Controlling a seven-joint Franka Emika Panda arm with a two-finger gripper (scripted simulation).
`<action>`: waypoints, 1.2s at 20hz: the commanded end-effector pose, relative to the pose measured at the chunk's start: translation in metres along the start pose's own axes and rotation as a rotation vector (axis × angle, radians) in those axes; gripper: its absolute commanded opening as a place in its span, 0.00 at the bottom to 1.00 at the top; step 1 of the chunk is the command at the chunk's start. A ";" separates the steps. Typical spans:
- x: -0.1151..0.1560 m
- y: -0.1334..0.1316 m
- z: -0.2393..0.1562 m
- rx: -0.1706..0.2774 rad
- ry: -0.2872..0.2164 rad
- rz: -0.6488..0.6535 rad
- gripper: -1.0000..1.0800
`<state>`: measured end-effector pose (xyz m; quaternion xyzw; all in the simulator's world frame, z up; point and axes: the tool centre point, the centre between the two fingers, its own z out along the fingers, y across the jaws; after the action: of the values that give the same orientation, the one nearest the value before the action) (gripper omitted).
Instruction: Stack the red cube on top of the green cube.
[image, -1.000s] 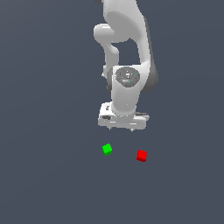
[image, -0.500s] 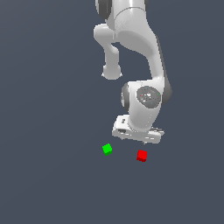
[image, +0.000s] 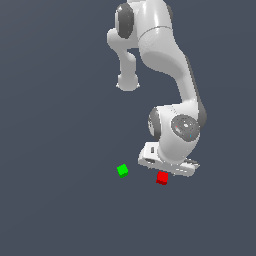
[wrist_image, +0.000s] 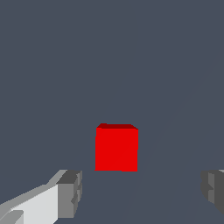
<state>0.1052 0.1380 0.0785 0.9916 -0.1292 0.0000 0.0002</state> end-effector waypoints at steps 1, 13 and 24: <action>0.004 -0.006 0.003 0.000 0.000 0.011 0.96; 0.011 -0.015 0.009 0.000 0.000 0.026 0.96; 0.010 -0.015 0.046 0.000 0.000 0.026 0.96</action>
<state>0.1189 0.1504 0.0415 0.9899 -0.1418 0.0003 -0.0002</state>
